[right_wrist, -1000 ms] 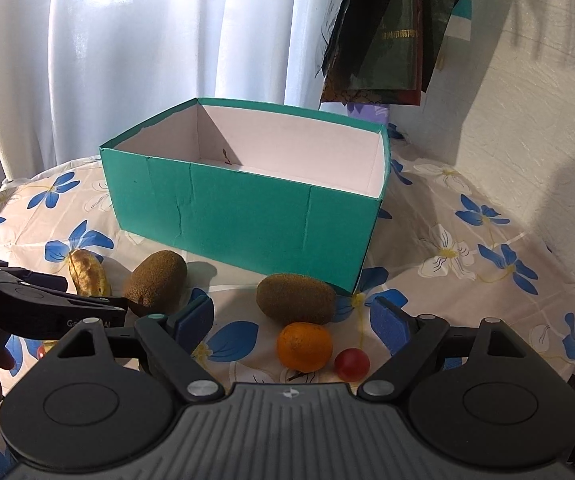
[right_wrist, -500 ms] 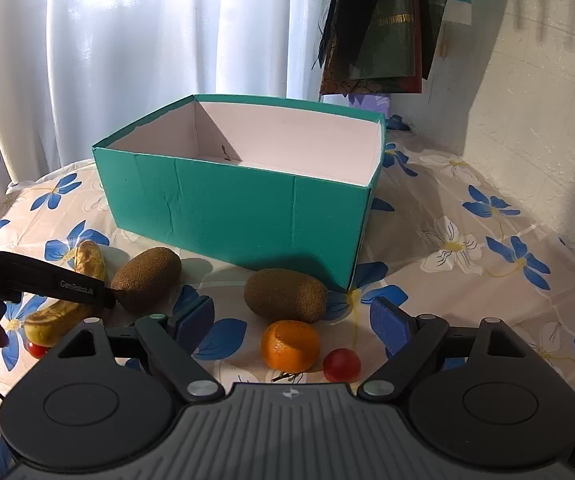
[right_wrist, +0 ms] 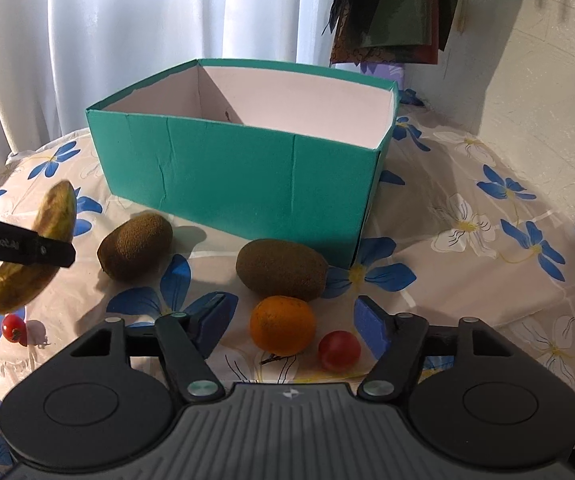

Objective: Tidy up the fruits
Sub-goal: 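Close the left tool around the middle of the banana, then lift the banana with the left tool while the right tool grasps the orange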

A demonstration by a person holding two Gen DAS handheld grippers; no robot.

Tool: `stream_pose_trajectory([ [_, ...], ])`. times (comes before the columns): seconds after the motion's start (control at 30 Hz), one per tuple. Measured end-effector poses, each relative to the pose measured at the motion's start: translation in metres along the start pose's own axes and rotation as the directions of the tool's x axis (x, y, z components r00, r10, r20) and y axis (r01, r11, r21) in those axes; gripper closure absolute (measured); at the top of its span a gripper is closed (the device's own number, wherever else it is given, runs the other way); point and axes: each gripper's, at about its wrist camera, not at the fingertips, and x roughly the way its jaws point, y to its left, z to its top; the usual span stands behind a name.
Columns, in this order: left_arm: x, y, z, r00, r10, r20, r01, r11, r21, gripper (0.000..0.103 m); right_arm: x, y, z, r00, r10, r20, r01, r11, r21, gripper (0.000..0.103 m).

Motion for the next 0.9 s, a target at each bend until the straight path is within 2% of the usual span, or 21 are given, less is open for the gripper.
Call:
stream_pose_trajectory([
  [0.03,-0.004,-0.002,0.002,1.0,-0.006,0.01,0.005,1.0,0.005,0.063,0.004,0.001,0.0,1.0,0.007,-0.009,-0.007,1.0,-0.003,0.044],
  [0.13,-0.011,-0.005,0.004,1.0,-0.008,0.023,0.008,1.0,0.014,0.063,0.013,0.004,-0.001,1.0,0.013,-0.028,-0.013,1.0,-0.015,0.047],
  [0.3,-0.016,-0.006,0.006,0.999,-0.007,0.034,0.006,1.0,0.017,0.063,0.023,0.007,-0.002,0.999,-0.001,-0.048,0.0,0.999,-0.034,0.061],
  [0.63,-0.029,-0.014,0.023,0.997,0.006,0.08,-0.009,0.999,0.041,0.063,0.014,0.002,0.001,0.999,-0.019,-0.042,0.018,1.0,-0.017,0.063],
  [0.9,-0.046,-0.026,0.055,0.986,0.003,0.168,-0.013,0.998,0.059,0.063,-0.016,-0.003,0.021,0.999,-0.024,0.028,0.024,1.0,0.016,0.063],
])
